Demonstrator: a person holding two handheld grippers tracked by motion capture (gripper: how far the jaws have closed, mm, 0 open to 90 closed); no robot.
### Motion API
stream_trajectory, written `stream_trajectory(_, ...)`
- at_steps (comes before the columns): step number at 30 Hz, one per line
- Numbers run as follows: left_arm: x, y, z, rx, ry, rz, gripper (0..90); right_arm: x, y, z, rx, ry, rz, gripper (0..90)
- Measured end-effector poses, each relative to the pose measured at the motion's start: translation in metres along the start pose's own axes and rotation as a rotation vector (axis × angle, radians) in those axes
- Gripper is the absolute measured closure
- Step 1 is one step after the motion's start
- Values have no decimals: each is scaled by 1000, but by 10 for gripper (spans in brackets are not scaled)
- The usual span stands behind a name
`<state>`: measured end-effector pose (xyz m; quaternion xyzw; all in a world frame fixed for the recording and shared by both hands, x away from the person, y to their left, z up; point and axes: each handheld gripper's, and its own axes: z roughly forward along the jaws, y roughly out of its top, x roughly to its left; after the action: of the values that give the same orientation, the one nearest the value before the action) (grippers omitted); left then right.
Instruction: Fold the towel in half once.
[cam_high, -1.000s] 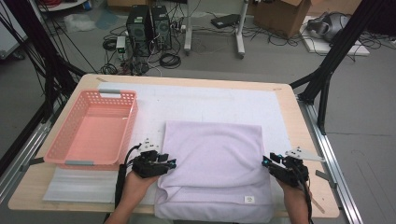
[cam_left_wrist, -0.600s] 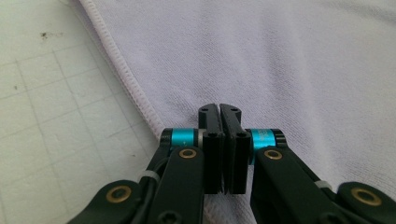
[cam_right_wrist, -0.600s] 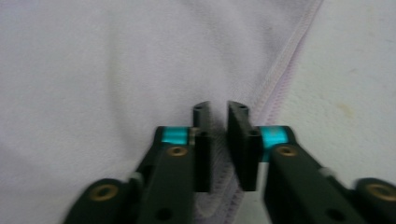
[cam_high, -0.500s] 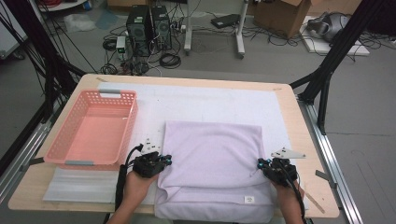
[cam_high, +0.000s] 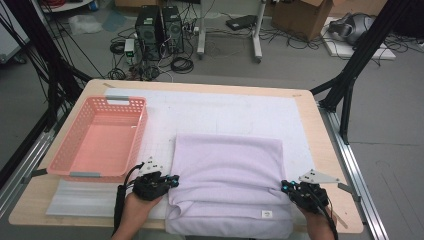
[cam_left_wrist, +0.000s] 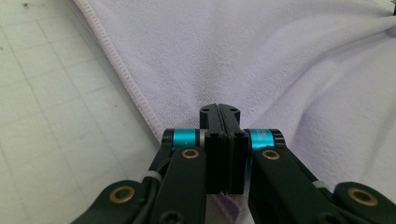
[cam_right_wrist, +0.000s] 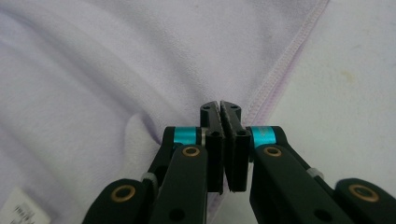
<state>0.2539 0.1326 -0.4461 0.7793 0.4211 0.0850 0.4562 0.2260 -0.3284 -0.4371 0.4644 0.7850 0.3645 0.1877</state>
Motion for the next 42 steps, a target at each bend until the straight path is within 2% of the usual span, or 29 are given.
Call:
stream_trajectory(2, 1, 3, -1, -14, 0, 1, 862, 0, 1, -1, 6, 9, 7, 864)
stream_trajectory(4, 3, 9, 1, -39, -3, -11, 681, -2, 5, 0, -11, 1, 16, 745)
stream_trajectory(5, 5, 15, 3, -57, -5, -13, 627, -4, 7, 0, -22, -4, 30, 720)
stream_trajectory(7, 8, 26, 8, -88, 9, 15, 571, -9, 16, 2, -56, -15, 46, 689)
stream_trajectory(8, 11, 32, 14, -99, 6, 15, 544, -12, 21, 5, -69, -24, 41, 689)
stream_trajectory(9, 14, 36, 17, -103, 3, 25, 543, -15, 28, 10, -75, -28, 38, 689)
stream_trajectory(12, 23, 49, 32, -113, 34, 42, 558, -22, 43, 24, -81, -19, 2, 682)
stream_trajectory(14, 28, 57, 42, -82, 59, 40, 574, -25, 53, 36, -76, -8, -26, 686)
stream_trajectory(16, 33, 64, 51, -71, 82, 40, 597, -28, 62, 50, -61, -13, -64, 702)
stream_trajectory(17, 37, 67, 55, -77, 94, 27, 602, -30, 66, 57, -50, -18, -73, 711)
stream_trajectory(18, 41, 71, 61, -62, 107, 10, 603, -32, 70, 63, -38, -23, -70, 721)
stream_trajectory(21, 49, 76, 72, -39, 138, -7, 607, -37, 78, 80, -34, -29, -66, 729)
stream_trajectory(24, 56, 79, 82, -14, 183, -27, 613, -44, 83, 96, -28, -44, -31, 731)
stream_trajectory(26, 60, 79, 86, -16, 218, -25, 623, -49, 85, 107, -9, -63, -7, 742)
stream_trajectory(27, 60, 80, 87, -17, 246, -6, 653, -52, 86, 109, -20, -61, 1, 761)
stream_trajectory(28, 60, 80, 89, -18, 269, 7, 661, -55, 86, 110, -24, -82, -1, 766)
stream_trajectory(29, 59, 81, 90, -23, 286, 13, 666, -58, 86, 110, -23, -123, -9, 769)
stream_trajectory(30, 59, 81, 90, -26, 295, 12, 666, -62, 85, 110, -28, -133, 5, 769)
stream_trajectory(32, 58, 81, 89, -30, 327, 13, 625, -69, 84, 108, -36, -157, 43, 768)
stream_trajectory(33, 59, 81, 88, -24, 352, 18, 564, -70, 83, 108, -39, -160, 48, 764)
stream_trajectory(34, 60, 81, 87, -18, 355, 10, 492, -71, 84, 106, -36, -160, 51, 754)
stream_trajectory(36, 65, 79, 83, -11, 311, -43, 441, -71, 84, 101, -45, -144, 50, 696)
stream_trajectory(39, 66, 76, 78, 6, 281, -37, 414, -71, 83, 87, -76, -99, 61, 590)
stream_trajectory(42, 66, 74, 75, 2, 246, -46, 404, -72, 80, 78, -64, -83, 61, 526)
